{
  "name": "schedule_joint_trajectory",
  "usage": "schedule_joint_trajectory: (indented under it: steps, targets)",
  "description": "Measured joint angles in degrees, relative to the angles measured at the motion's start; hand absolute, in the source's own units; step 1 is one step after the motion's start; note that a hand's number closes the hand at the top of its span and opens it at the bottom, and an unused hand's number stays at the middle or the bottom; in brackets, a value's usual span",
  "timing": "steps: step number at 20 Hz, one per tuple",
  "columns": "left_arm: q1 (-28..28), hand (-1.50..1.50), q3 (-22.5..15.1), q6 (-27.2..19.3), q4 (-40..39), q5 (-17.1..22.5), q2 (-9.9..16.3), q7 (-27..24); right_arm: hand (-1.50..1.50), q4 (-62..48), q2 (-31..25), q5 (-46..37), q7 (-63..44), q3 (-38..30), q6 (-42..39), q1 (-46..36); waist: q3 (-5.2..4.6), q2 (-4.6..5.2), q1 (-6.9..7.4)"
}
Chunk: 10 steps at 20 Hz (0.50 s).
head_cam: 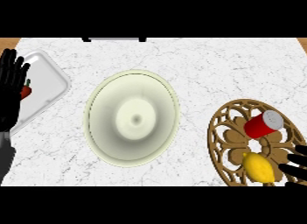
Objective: Pick the lemon from the placemat and place it in the bowl
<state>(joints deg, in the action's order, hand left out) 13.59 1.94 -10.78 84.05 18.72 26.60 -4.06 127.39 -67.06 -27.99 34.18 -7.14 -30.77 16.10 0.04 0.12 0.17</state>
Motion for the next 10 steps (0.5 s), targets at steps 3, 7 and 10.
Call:
schedule_joint_trajectory:
  steps: [3, 7, 10]
  targets:
    - [0.39, 0.00, 0.27, 0.29, 0.13, -0.58, -0.32, 0.29, -1.50, -2.48, 1.63, -3.85, 0.23, 4.93, 1.34, -1.07, -0.01, 0.01, 0.19]
    - [0.97, 0.00, 1.71, 2.38, -1.72, -0.64, -0.08, -0.49, -1.50, -7.22, 4.65, -9.41, 1.21, 10.91, 3.19, -3.70, -0.02, 0.03, 0.24]
    - [-0.17, 0.00, 2.48, 2.58, -0.48, -1.02, -0.52, -0.33, -1.50, -10.27, 7.05, -12.45, 1.52, 13.74, 3.49, -5.99, -0.03, -0.02, 0.28]
